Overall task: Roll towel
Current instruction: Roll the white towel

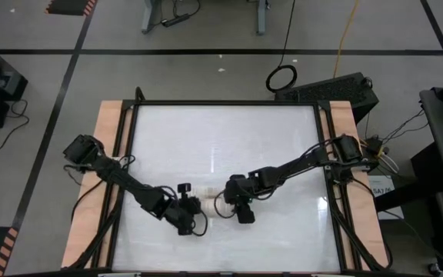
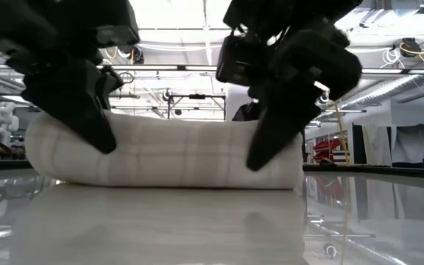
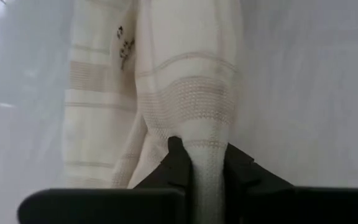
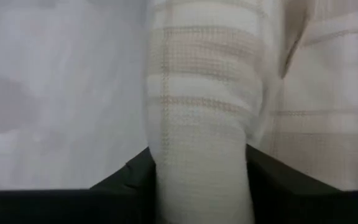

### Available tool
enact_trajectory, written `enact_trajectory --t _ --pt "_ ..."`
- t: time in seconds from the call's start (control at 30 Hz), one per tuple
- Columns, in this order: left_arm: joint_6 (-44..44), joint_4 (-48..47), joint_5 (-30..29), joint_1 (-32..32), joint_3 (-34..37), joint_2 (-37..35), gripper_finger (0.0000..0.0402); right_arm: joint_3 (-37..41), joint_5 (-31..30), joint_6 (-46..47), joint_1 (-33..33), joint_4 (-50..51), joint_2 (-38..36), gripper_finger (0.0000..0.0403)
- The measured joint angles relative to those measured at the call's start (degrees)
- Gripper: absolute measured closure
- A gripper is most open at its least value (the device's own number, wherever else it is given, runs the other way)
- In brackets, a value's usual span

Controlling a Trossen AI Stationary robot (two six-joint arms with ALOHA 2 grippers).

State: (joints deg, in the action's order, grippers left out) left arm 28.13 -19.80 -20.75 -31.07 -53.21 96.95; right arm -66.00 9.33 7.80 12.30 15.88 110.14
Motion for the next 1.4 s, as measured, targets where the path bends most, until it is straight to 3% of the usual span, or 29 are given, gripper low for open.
enact_trajectory --t 0.1,0.3,0.5,0.67,0.97,1.4 --pt "0.98 0.48 4.40 1.59 -0.07 -0.03 0.0352 0.17 -4.77 -1.10 1.36 2.91 -1.93 0.0199" --pt "-0.16 1.55 7.57 3.48 -0.02 -0.04 0.0335 0.22 -14.40 -1.20 4.94 9.45 -7.49 0.0145" --pt "-0.10 1.78 11.11 5.03 0.00 -0.04 0.0332 0.19 -20.41 0.84 9.94 13.12 -11.21 0.0133" --pt "0.63 2.68 14.34 6.06 0.04 -0.02 0.0331 0.17 -32.28 1.81 15.34 14.09 -11.49 0.0132" --pt "7.76 3.84 18.16 7.52 0.17 -1.15 0.0329 -0.01 -51.24 0.44 24.93 7.59 -7.28 0.0135" --pt "13.36 5.41 17.96 7.73 0.20 -1.66 0.0329 -0.02 -60.30 -6.91 25.05 0.04 2.71 0.0129"
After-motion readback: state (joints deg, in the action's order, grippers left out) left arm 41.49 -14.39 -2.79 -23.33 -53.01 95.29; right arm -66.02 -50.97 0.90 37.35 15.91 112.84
